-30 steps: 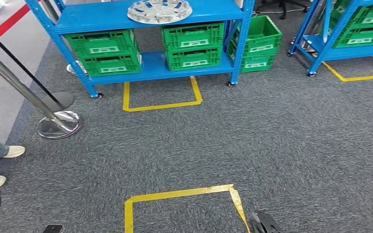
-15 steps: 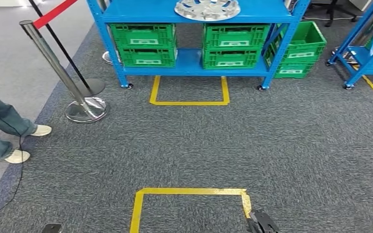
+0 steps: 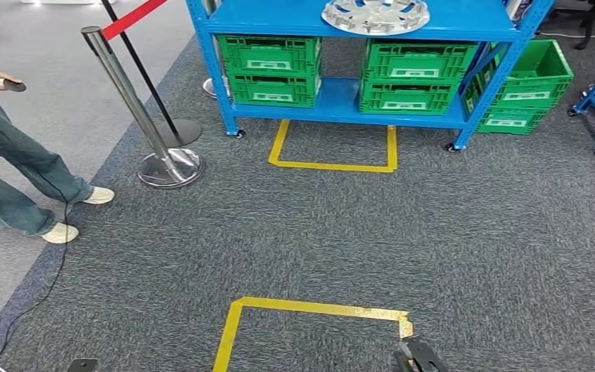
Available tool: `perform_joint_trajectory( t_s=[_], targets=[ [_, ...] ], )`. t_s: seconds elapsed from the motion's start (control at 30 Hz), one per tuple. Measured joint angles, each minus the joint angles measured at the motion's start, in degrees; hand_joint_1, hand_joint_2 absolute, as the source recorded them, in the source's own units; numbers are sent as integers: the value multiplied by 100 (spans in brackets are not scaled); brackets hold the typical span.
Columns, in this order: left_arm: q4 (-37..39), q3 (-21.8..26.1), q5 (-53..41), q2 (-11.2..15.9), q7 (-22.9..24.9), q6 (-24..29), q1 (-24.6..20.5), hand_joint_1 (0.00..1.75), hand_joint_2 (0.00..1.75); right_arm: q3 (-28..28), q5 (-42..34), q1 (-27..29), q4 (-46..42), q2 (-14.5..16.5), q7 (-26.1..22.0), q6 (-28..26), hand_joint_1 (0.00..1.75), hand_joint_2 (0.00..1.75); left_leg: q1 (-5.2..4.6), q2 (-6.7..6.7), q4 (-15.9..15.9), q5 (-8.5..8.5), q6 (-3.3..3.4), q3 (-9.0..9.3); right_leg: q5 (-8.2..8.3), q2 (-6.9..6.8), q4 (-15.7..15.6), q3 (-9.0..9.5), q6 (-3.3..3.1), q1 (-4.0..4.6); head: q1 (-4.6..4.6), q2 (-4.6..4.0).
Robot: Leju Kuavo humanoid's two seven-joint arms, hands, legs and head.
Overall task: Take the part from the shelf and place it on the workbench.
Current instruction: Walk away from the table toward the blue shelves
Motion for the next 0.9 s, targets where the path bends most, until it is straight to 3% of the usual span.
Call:
perform_joint_trajectory(
  t_s=[0.07,0.17,0.2,0.3,0.33,0.47,0.53,0.63,0.7,0.8,0.83,0.87,0.9],
  targets=[
    [-1,-1,3,2,-1,25,-5,0,0,1,-17,1,3,-2,-4,-8,0,0,-1,1,-15,10,93,5,0,9,0,-2,-21,16,1,0],
    [-2,-7,17,2,-2,66,-9,0,0,1,-27,1,3,-2,-9,-12,0,0,5,1,-49,17,74,18,-9,5,2,1,-73,36,1,1],
    [-2,-8,21,2,-2,72,-8,0,0,1,-27,1,3,-2,-10,-14,0,0,10,1,-62,23,24,23,-11,3,3,-1,-84,41,0,1],
    [-2,-7,28,2,-2,74,-6,0,0,2,-26,0,3,-3,-12,-24,0,0,39,1,-98,36,-233,33,-12,-2,9,-11,-109,58,2,0],
    [-2,-7,28,3,-2,74,-6,0,0,2,-27,0,3,-3,-12,-29,0,0,45,1,-104,35,-285,33,-11,-1,10,-13,-114,61,3,0],
    [-2,-7,30,4,-3,76,-7,0,0,2,-27,1,3,-4,-12,-50,0,0,43,1,-104,33,-304,31,-10,0,4,-8,-116,55,4,1],
    [-2,-7,54,7,2,100,-8,0,0,2,-27,0,3,-3,-13,-52,0,0,26,2,-84,7,-256,21,-3,0,-28,4,-86,28,4,2],
    [-10,-8,119,4,70,209,-9,0,0,2,-27,-8,3,-1,-16,-52,0,0,28,6,-226,14,-110,100,0,-8,-89,32,-15,14,5,1],
    [-16,-8,150,-3,114,274,-11,0,0,2,-27,-13,3,-3,-18,-52,0,0,67,14,-375,72,-67,209,-159,-34,185,-93,20,23,32,1],
    [-16,-5,166,-4,146,315,-12,0,0,2,-28,6,3,-9,-14,-55,0,0,92,20,-392,55,-93,257,-594,-68,1185,-617,102,-19,57,0],
    [-16,-5,165,-6,158,321,-9,0,0,2,-27,16,3,-12,-11,-56,0,0,105,17,-382,34,-116,271,-604,-73,1346,-721,139,-39,56,0],
    [-15,-5,164,-8,173,325,-7,0,0,2,-26,22,3,-14,-9,-57,0,0,125,12,-368,8,-147,290,-500,-76,1294,-720,180,-63,56,0],
    [-15,-5,156,-9,186,328,-5,0,0,2,-25,23,3,-14,-7,-58,0,0,153,6,-343,-27,-188,314,-302,-78,1020,-601,227,-94,56,0]
  ],
)
